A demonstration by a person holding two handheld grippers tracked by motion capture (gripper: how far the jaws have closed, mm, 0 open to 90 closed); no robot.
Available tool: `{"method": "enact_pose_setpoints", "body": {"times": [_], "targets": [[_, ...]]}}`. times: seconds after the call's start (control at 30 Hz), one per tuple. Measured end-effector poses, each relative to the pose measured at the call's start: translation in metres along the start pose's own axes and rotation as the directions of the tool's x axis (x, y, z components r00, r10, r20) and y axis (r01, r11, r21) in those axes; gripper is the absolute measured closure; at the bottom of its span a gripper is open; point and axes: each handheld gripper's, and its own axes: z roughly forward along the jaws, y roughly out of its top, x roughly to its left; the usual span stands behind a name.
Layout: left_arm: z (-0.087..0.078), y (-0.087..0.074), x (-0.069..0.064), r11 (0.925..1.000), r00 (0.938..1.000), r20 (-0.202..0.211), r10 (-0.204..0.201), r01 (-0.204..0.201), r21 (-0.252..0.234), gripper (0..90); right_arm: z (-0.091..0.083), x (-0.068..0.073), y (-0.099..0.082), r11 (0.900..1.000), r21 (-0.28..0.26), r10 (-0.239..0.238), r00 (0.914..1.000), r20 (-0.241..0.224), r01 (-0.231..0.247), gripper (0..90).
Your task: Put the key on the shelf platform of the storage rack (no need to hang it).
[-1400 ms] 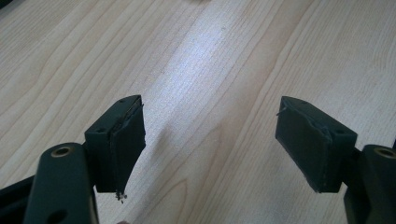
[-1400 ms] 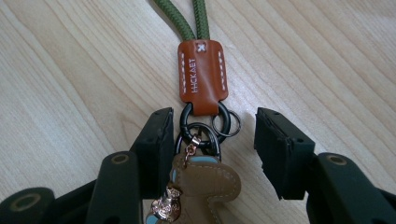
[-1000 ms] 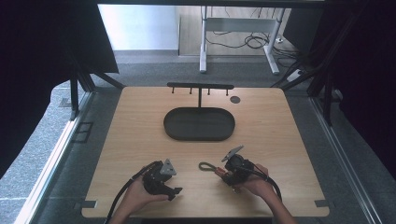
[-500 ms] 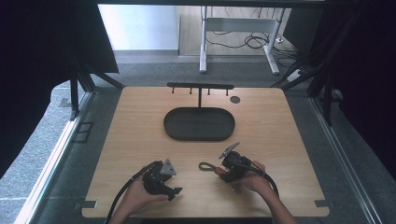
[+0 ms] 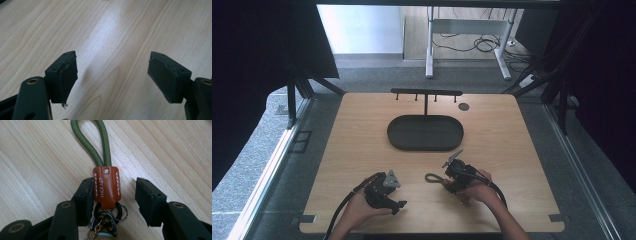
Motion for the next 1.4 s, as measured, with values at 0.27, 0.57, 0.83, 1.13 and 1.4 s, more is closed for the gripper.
{"method": "enact_pose_setpoints", "body": {"times": [0.27, 0.57, 0.83, 1.13, 1.4], "targets": [[0.000, 0.000, 0.000, 1.0000, 1.0000, 0.000, 0.001, -0.001, -0.001, 24.4, 0.000, 0.000, 0.003, 0.9999, 0.012, 0.005, 0.9998, -0.019, -0.004, 64.4], [-0.001, 0.000, 0.001, 1.0000, 1.0000, -0.001, 0.000, 0.000, -0.002, 24.4, -0.003, -0.005, 0.002, 0.9997, 0.013, 0.022, 0.9989, -0.042, -0.022, 66.3], [-0.002, -0.001, 0.001, 1.0000, 1.0000, -0.001, -0.003, 0.003, -0.006, 24.4, -0.025, -0.007, 0.002, 0.9999, -0.004, 0.012, 0.9995, -0.031, -0.012, 66.4], [-0.008, -0.003, 0.006, 0.9996, 0.9997, -0.010, -0.022, 0.021, -0.020, 24.6, -0.056, -0.011, 0.007, 0.9986, -0.053, 0.011, 0.9999, -0.004, -0.011, 66.4], [-0.013, -0.003, 0.007, 0.9990, 0.9998, -0.011, -0.018, 0.017, -0.041, 24.8, -0.078, -0.018, 0.015, 0.9961, -0.088, 0.009, 1.0000, 0.000, -0.009, 66.5]]}}
